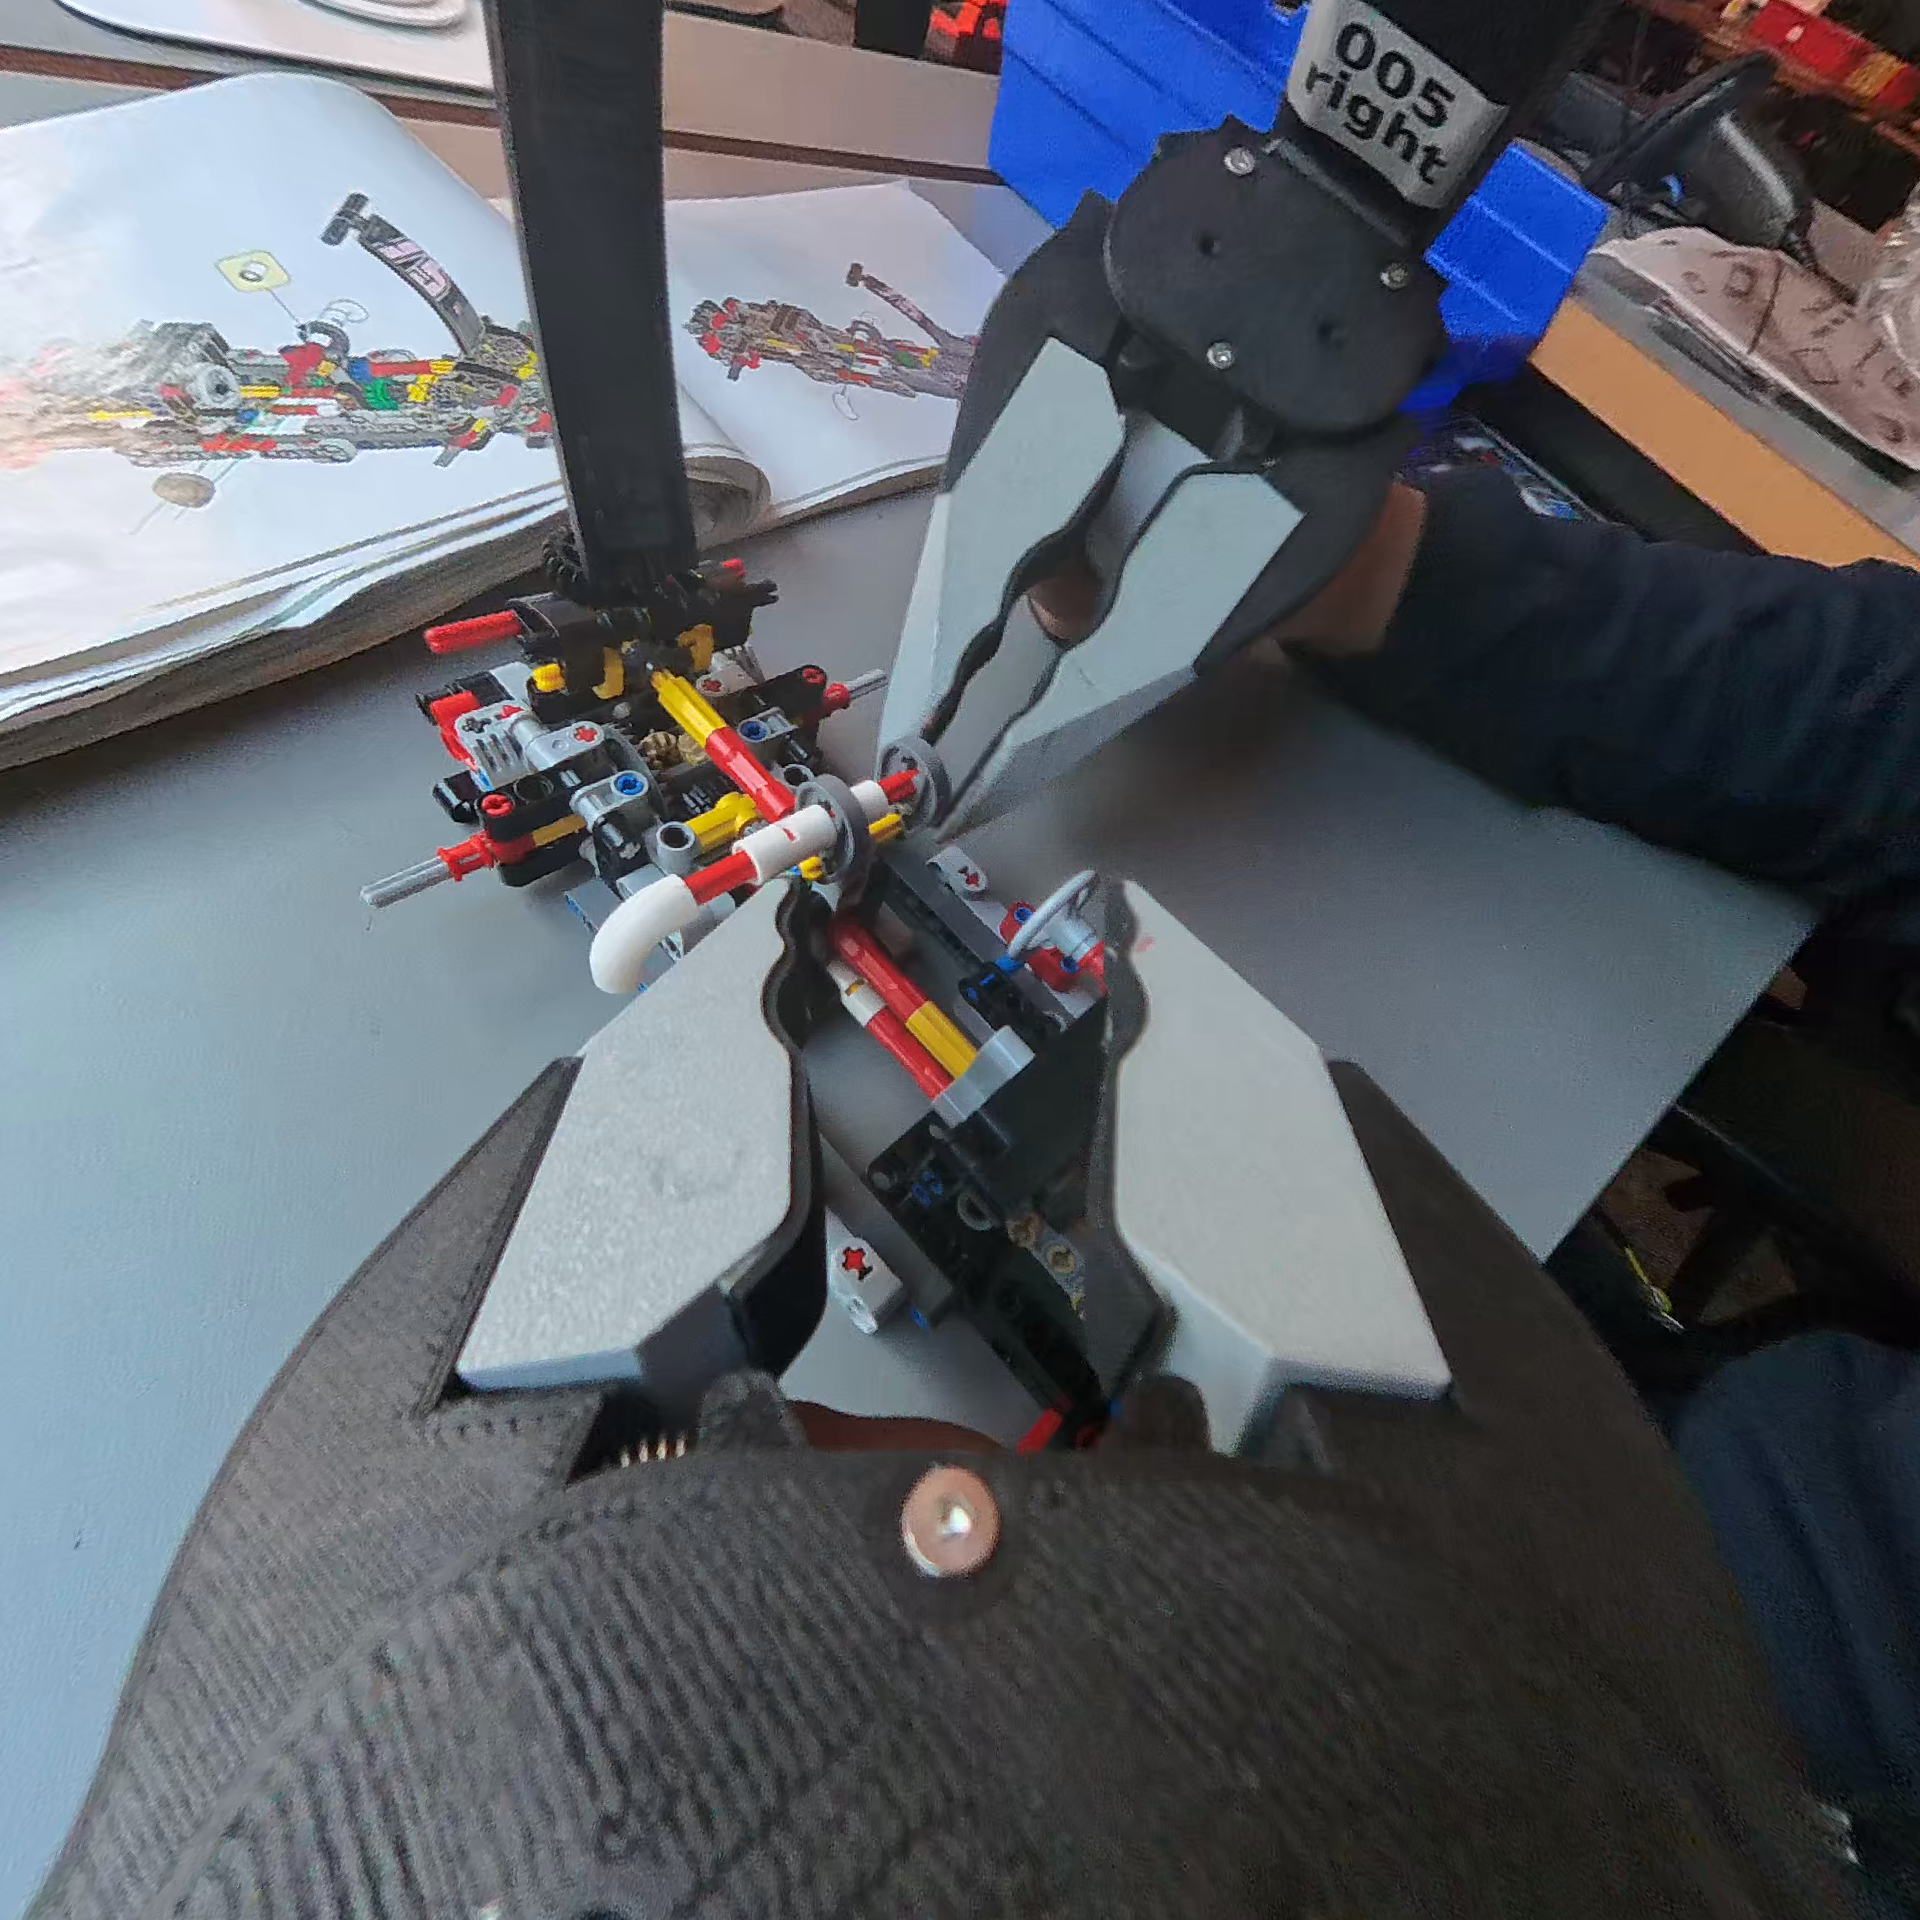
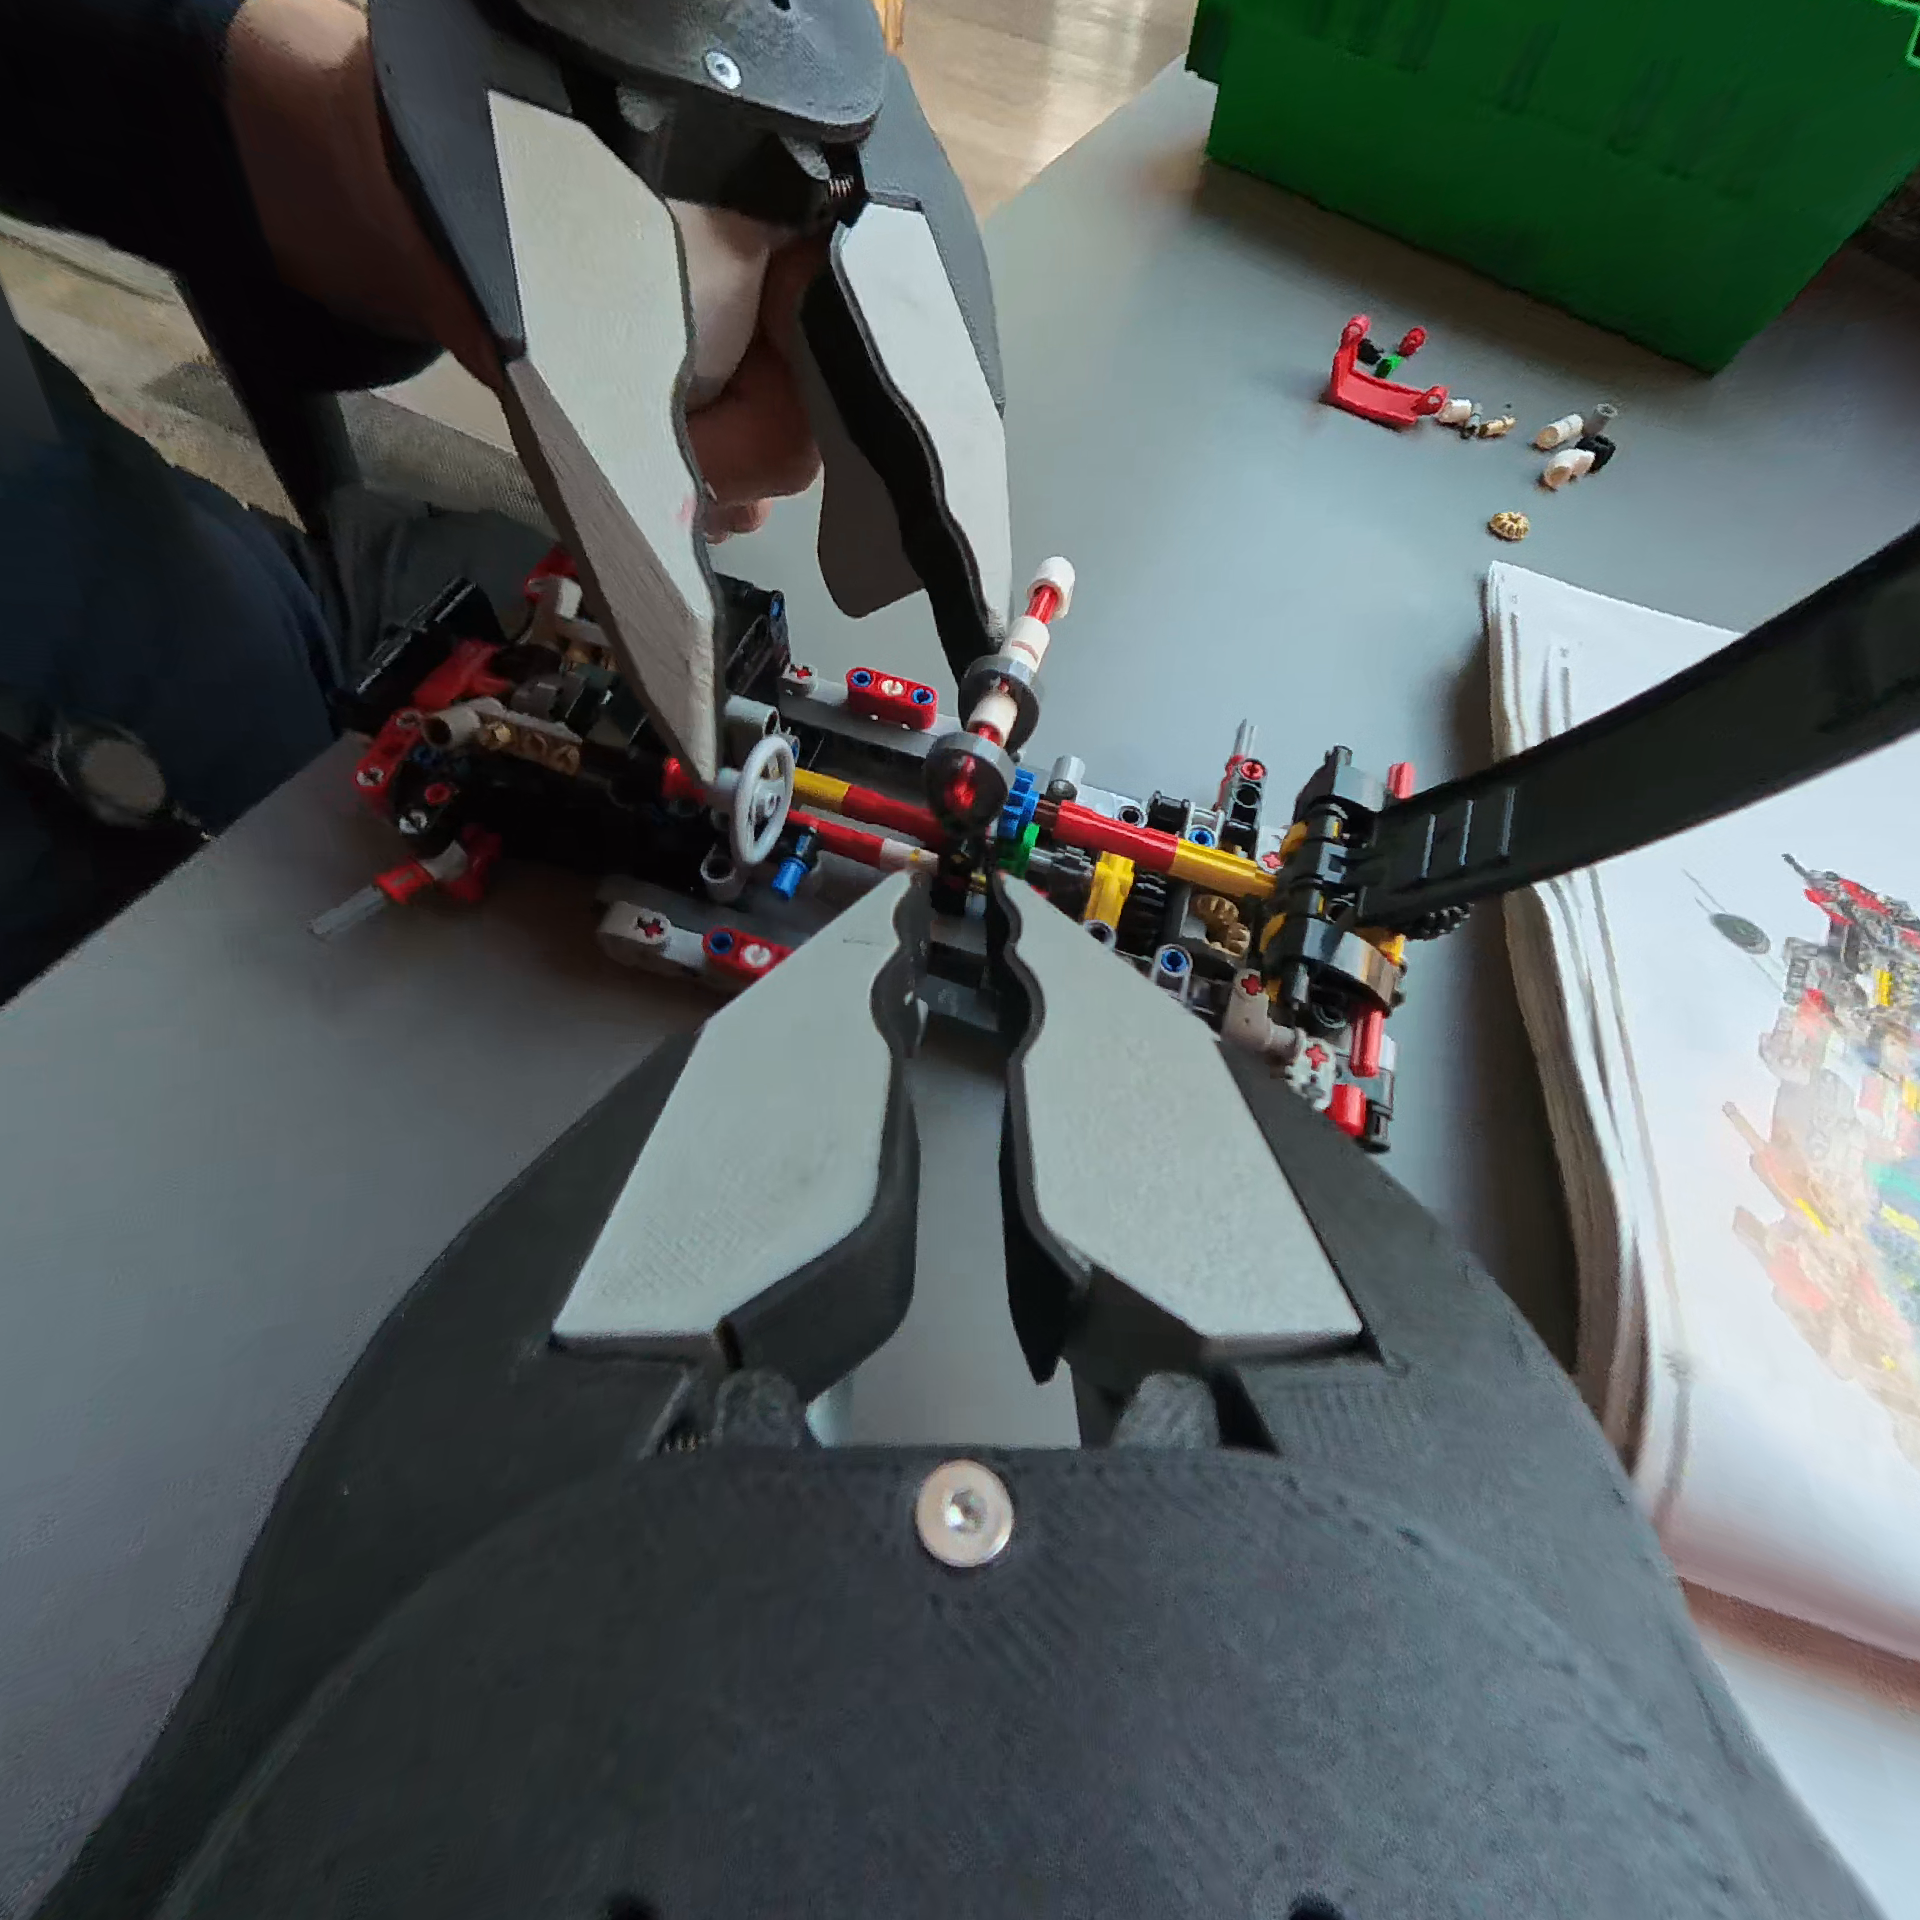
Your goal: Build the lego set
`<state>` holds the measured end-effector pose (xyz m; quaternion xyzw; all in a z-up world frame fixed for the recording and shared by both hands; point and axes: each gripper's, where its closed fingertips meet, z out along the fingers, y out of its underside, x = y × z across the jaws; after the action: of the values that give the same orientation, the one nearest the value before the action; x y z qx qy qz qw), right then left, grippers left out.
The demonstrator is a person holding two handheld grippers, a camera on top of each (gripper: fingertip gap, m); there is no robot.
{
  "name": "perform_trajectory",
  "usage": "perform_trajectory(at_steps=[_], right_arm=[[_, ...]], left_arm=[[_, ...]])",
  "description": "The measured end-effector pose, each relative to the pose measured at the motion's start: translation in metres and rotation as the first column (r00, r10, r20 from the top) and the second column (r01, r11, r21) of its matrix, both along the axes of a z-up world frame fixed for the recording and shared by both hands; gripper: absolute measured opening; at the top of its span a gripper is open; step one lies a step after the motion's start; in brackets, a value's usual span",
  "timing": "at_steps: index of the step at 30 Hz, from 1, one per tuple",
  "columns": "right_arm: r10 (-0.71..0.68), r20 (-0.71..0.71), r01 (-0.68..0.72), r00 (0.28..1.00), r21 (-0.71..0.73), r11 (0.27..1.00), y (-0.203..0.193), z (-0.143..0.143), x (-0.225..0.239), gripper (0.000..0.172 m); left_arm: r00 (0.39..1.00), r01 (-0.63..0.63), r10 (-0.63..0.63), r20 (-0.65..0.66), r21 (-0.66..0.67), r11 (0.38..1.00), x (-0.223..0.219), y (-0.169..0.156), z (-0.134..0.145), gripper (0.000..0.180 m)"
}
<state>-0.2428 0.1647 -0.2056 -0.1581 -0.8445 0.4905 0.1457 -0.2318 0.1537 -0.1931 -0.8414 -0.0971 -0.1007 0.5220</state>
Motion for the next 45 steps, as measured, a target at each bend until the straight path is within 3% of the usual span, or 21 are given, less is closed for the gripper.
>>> perform_trajectory(at_steps=[7, 13, 21, 27, 32, 36, 39, 45], right_arm=[[0.07, 0.043, -0.066, 0.997, -0.081, 0.995, -0.003, 0.008, -0.003, 0.002], [0.032, 0.033, -0.03, 0.999, -0.078, 0.997, -0.003, 0.007, -0.005, 0.003], [-0.042, 0.017, 0.044, 0.999, -0.068, 0.997, -0.005, 0.007, -0.009, 0.015], [-0.132, -0.011, 0.132, 0.991, -0.047, 0.99, -0.001, 0.006, -0.018, 0.013], [-0.165, 0.014, 0.166, 0.986, -0.061, 0.984, -0.001, 0.006, -0.021, 0.01], [-0.171, 0.002, 0.171, 0.985, -0.055, 0.984, -0.001, 0.006, -0.021, 0.01], [-0.185, -0.013, 0.184, 0.983, -0.047, 0.982, -0.002, 0.006, -0.023, 0.012], [-0.19, 0.001, 0.189, 0.982, -0.064, 0.98, -0.002, 0.007, -0.024, 0.011]], left_arm=[[1.0, 0.023, -0.023, 0.006, 0.002, 1.0, -0.001, 0.003, 0.0, 0.058], [1.0, 0.0, 0.0, 0.005, -0.005, 1.0, -0.003, 0.007, -0.003, 0.057], [0.999, -0.01, 0.01, -0.037, -0.014, 1.0, -0.004, 0.009, -0.003, 0.073], [0.994, 0.02, -0.019, -0.11, -0.001, 1.0, -0.004, 0.012, -0.004, 0.077], [0.954, 0.153, -0.166, -0.25, -0.072, 0.986, 0.008, 0.01, -0.013, 0.104], [0.972, 0.144, -0.147, -0.183, -0.03, 0.989, 0.001, 0.008, -0.008, 0.089], [0.978, 0.149, -0.148, -0.145, -0.009, 0.989, 0.001, 0.008, -0.005, 0.092], [0.941, 0.15, -0.164, -0.296, -0.071, 0.986, 0.005, 0.009, -0.012, 0.102]])
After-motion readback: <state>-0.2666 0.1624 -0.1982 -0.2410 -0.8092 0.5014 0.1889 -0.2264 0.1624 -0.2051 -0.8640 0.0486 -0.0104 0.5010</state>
